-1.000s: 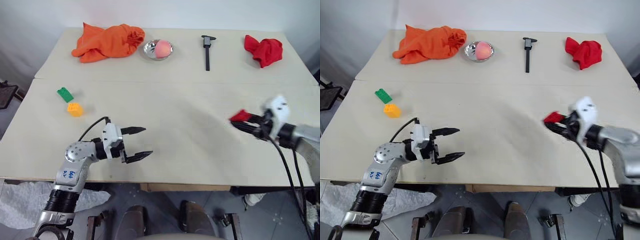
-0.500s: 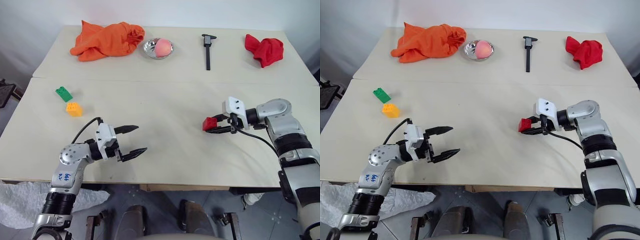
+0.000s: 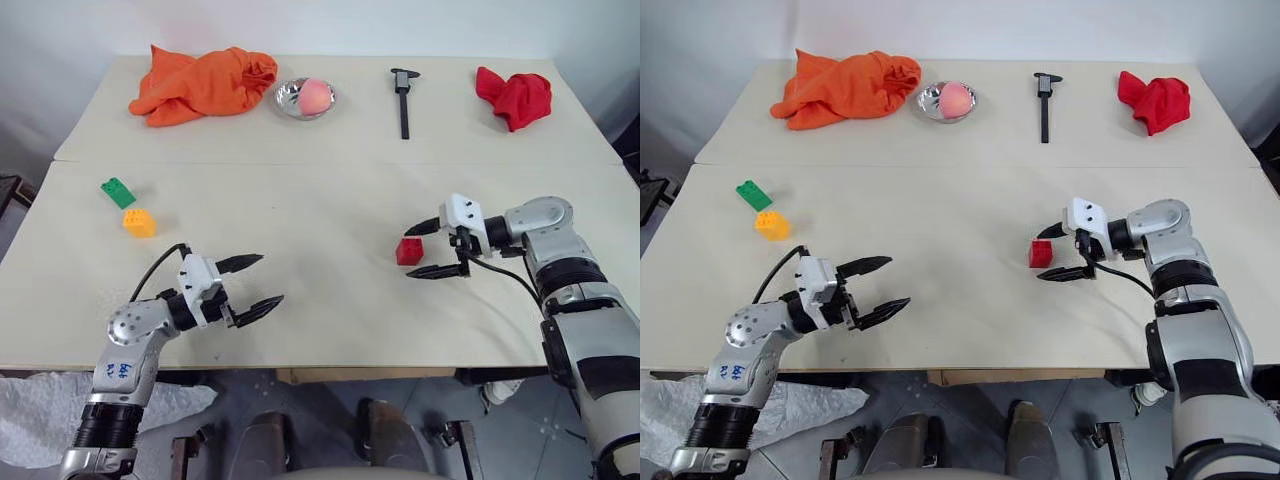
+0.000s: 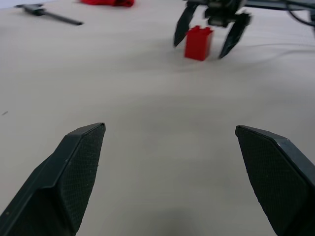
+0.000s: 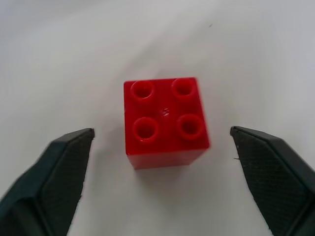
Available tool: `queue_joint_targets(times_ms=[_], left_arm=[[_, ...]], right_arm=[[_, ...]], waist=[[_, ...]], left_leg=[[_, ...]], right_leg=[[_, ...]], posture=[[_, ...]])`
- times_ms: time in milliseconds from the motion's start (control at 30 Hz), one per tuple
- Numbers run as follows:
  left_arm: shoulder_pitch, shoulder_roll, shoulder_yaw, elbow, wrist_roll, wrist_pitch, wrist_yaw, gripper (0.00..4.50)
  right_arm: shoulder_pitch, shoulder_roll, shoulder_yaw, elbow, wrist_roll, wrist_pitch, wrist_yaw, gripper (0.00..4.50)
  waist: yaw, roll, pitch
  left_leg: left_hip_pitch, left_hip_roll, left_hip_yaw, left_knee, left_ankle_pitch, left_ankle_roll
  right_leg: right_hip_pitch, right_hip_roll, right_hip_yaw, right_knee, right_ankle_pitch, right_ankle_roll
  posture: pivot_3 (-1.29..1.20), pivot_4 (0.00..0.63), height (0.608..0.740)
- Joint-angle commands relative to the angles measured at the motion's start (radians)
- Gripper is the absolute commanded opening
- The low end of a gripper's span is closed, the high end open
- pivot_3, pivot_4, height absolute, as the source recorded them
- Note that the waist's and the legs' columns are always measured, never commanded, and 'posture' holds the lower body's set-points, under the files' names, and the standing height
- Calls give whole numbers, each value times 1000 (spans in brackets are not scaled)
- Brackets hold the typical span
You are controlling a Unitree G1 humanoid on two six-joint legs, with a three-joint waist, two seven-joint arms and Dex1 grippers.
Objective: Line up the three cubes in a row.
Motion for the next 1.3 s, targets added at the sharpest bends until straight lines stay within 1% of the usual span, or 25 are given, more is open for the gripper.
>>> queue_joint_targets(times_ms=[33,67,133,200,267,333,433,533,667,800,900,1000,1100,1133,1200,1233,1300], left_arm=[[90,-31,163,-72,-57,-25,119,4500],[125,-45,205,-83,-69,-25,150,4500],[180,-69,267,-99,-74,-32,205,4500],[237,-103,346,-102,-85,-46,272,4500],[296,-154,459,-87,-108,-67,368,4500],[345,-204,551,-78,-126,-84,457,4500],[371,-244,598,-90,-126,-91,525,4500],[381,-263,622,-101,-126,-93,575,4500],[365,-265,606,-151,-151,-51,620,4500],[245,-197,553,-236,-186,111,710,4500],[-3,-80,518,-155,-126,314,894,4500],[-200,-23,482,-68,-93,492,1029,4500],[-394,1,438,51,-50,574,1106,4500],[-455,-10,444,92,-57,584,1130,4500],[-598,-24,460,224,-47,650,1232,4500],[-647,-23,460,280,-35,669,1264,4500],[-721,-19,442,376,1,645,1290,4500]], right_arm=[[106,-56,-72,-275,225,143,80,4467],[160,-71,-81,-374,275,187,80,4467],[237,-75,-114,-518,321,245,73,4467],[323,-60,-150,-671,388,292,30,4467],[424,-19,-171,-844,440,332,-64,4467],[491,18,-174,-959,465,385,-138,4467],[539,55,-177,-1029,469,404,-195,4467],[572,99,-177,-1061,459,397,-254,4467],[612,139,-172,-1091,437,376,-311,4467],[628,136,-171,-1104,433,388,-336,4467],[631,127,-156,-1108,432,399,-328,4467],[626,130,-146,-1104,429,405,-328,4467],[623,136,-136,-1104,426,410,-329,4467],[622,138,-134,-1104,425,411,-328,4467],[620,143,-129,-1104,423,413,-328,4467],[618,145,-127,-1103,422,413,-329,4467],[616,147,-123,-1102,419,413,-330,4467]], waist=[[2,0,0],[4,0,0],[6,0,0],[6,0,0],[6,0,0],[4,-1,0],[6,-2,0],[22,-3,0],[34,-7,-3],[39,-7,-3],[41,-8,-3],[35,-8,-3],[26,-8,-3],[27,-9,-3],[30,-11,-2],[30,-12,-2],[28,-12,-2]], left_leg=[[0,0,0,0,0,0],[0,1,-1,0,-1,-1],[0,1,-1,1,-2,-1],[0,1,0,4,-3,0],[0,1,-1,6,-4,1],[0,1,0,7,-5,0],[1,2,1,7,-7,0],[1,1,1,8,-7,1],[1,2,0,8,-8,1],[0,1,0,8,-8,2],[1,1,0,8,-8,2],[1,1,-1,8,-6,0],[1,1,2,8,-8,2],[2,1,3,7,-8,1],[0,1,3,7,-8,1],[0,1,3,8,-8,1],[0,1,3,8,-8,1]], right_leg=[[0,0,0,0,0,0],[0,0,0,0,0,0],[0,0,-1,0,0,0],[1,0,-1,1,0,0],[1,-1,-1,2,0,0],[1,-1,0,2,0,0],[1,-1,0,3,0,-1],[1,-1,0,3,0,-1],[1,-1,0,3,0,-2],[1,-1,0,4,0,-2],[1,-1,0,6,0,-2],[0,1,0,6,0,-3],[0,0,1,6,0,-3],[-1,0,0,6,0,-3],[-2,0,-2,6,0,-3],[-2,0,-2,5,0,-3],[-2,0,-2,5,0,-3]], posture=[[0,150,740],[0,150,740],[0,150,740],[0,150,740],[0,150,740],[0,150,740],[0,150,740],[0,150,740],[0,150,740],[0,150,740],[0,150,740],[0,150,740],[0,150,740],[0,150,740],[0,150,740],[0,150,740],[0,150,740]])
